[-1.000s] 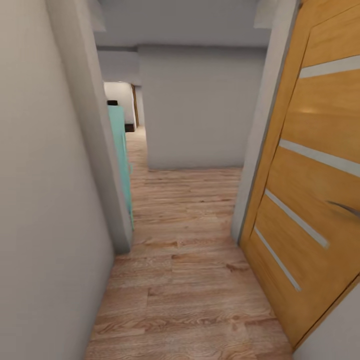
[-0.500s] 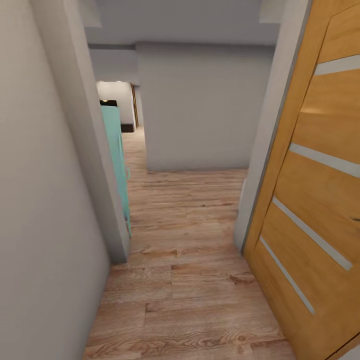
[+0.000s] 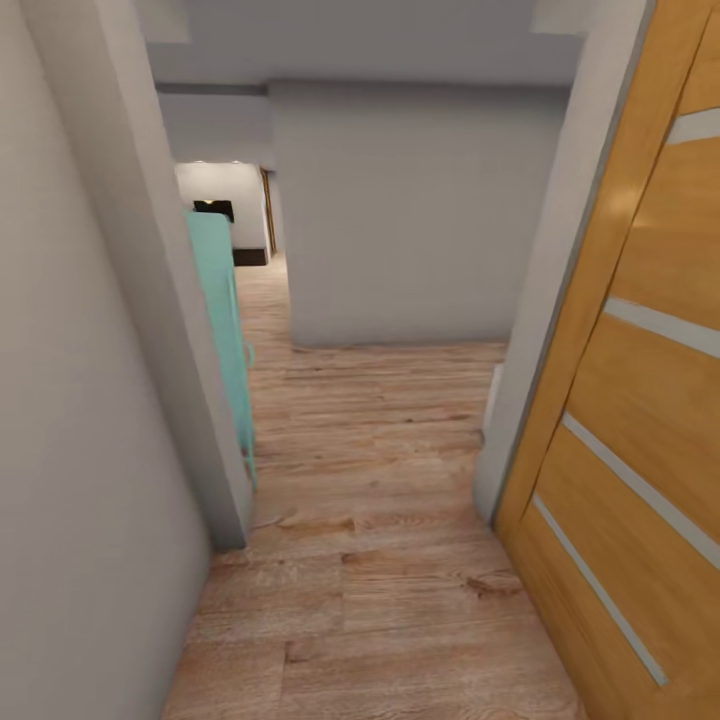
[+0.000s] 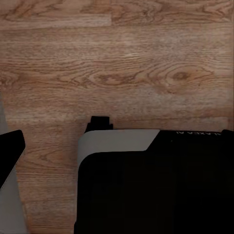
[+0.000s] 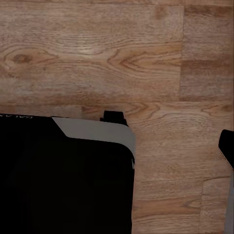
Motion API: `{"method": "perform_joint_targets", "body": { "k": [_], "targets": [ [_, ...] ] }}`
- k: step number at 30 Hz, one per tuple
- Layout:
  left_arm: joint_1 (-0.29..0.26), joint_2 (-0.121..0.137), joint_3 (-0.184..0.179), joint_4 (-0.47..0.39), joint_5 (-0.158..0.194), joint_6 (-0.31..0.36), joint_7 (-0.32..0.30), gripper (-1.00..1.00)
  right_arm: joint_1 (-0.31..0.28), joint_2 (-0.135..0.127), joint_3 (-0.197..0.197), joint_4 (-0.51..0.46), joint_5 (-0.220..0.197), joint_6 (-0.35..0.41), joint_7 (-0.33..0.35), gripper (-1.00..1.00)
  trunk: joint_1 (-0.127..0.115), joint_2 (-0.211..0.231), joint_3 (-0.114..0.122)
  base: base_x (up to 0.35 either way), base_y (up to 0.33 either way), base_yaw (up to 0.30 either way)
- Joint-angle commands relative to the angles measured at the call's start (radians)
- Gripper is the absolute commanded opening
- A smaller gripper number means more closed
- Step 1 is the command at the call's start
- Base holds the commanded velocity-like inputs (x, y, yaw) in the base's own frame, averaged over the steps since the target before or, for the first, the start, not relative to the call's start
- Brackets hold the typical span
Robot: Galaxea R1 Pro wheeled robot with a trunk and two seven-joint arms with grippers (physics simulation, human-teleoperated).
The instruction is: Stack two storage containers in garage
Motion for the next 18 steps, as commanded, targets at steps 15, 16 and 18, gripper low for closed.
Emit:
{"method": "perform_joint_targets", "body": {
  "k": [15,16,18],
  "targets": [
    [-0.001,0.001,0.000,0.000,0.005,0.001,0.001,1.00,-0.001,0.001,0.008,0.003,-0.009,-0.006,0.000,1.00,0.001,-0.001,-0.001,0.323,0.000,0.000],
    [-0.001,0.001,0.000,0.000,0.005,0.001,0.001,1.00,-0.001,0.001,0.008,0.003,-0.008,-0.006,0.000,1.00,0.001,-0.001,-0.001,0.323,0.000,0.000],
    [-0.001,0.001,0.000,0.000,0.005,0.002,0.001,1.00,-0.001,0.001,0.008,0.003,-0.008,-0.007,0.000,1.00,0.001,-0.001,-0.001,0.323,0.000,0.000]
  ]
}}
